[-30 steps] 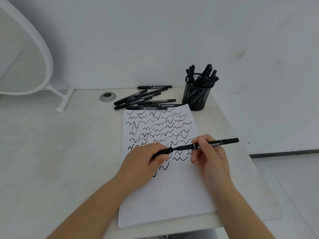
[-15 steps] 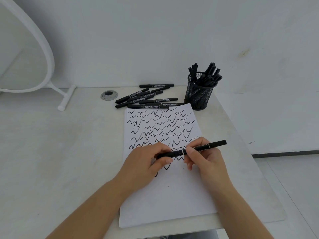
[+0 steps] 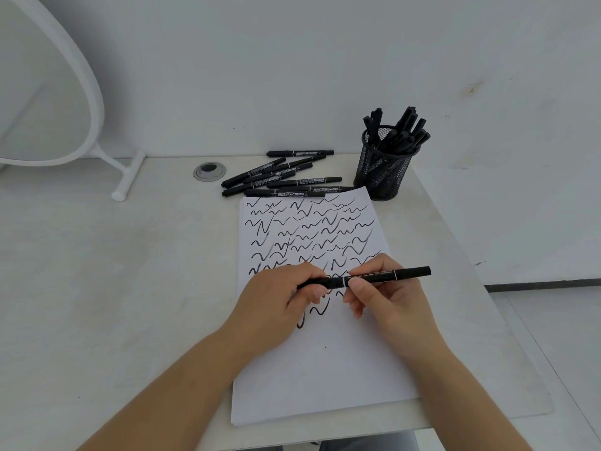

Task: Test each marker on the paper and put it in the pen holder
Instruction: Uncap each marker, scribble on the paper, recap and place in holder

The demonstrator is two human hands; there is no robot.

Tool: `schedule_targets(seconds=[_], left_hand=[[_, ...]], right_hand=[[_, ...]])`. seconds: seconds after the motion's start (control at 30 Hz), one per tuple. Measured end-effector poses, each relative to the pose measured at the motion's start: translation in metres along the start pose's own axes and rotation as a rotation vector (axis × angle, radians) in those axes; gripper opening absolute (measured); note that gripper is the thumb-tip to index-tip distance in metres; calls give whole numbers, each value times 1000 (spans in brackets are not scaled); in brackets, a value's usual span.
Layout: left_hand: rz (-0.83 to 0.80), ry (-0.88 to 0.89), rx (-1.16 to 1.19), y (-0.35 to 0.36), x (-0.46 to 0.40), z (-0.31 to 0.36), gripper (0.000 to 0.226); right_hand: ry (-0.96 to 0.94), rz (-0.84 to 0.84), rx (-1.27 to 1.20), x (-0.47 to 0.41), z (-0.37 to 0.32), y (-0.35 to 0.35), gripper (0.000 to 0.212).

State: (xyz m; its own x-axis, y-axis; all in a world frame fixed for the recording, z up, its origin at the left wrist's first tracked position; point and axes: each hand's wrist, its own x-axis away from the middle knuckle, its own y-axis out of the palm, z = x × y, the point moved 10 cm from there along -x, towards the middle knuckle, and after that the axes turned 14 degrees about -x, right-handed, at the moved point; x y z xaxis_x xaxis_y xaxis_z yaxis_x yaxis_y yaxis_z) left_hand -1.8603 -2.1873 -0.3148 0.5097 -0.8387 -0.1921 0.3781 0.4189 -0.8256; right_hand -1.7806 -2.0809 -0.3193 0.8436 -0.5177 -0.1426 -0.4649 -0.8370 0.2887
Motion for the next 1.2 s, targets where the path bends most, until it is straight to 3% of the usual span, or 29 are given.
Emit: schedule_targets(seconds=[0.17, 0.53, 0.63, 0.7, 0.8, 0.9, 0.97, 1.1, 1.2], left_hand=[[-15, 27, 7, 2, 0, -1, 15], [-37, -12, 119, 1, 0, -2, 17], [14, -59, 108, -3, 0, -4, 14], [85, -113, 87, -11, 0, -9, 16], [171, -202, 104, -25, -3, -18, 15], [137, -188, 63, -29, -12, -9, 19], [117, -132, -18, -31, -19, 3, 20], [126, -67, -94, -42, -34, 12, 15], [35, -16, -83, -43, -45, 4, 8]], right_hand=[[-31, -37, 5, 2, -4, 5, 15], [15, -19, 96, 1, -6, 8, 18], [68, 61, 12, -1, -1, 3, 14], [75, 222, -26, -1, 1, -14, 8], [-152, 413, 267, 3, -29, -34, 14], [-598, 168, 886, 3, -73, 16, 13], [-794, -18, 1144, 4, -75, 47, 14], [-934, -126, 1284, -6, -83, 64, 12], [-915, -177, 1361, -23, -86, 63, 4]])
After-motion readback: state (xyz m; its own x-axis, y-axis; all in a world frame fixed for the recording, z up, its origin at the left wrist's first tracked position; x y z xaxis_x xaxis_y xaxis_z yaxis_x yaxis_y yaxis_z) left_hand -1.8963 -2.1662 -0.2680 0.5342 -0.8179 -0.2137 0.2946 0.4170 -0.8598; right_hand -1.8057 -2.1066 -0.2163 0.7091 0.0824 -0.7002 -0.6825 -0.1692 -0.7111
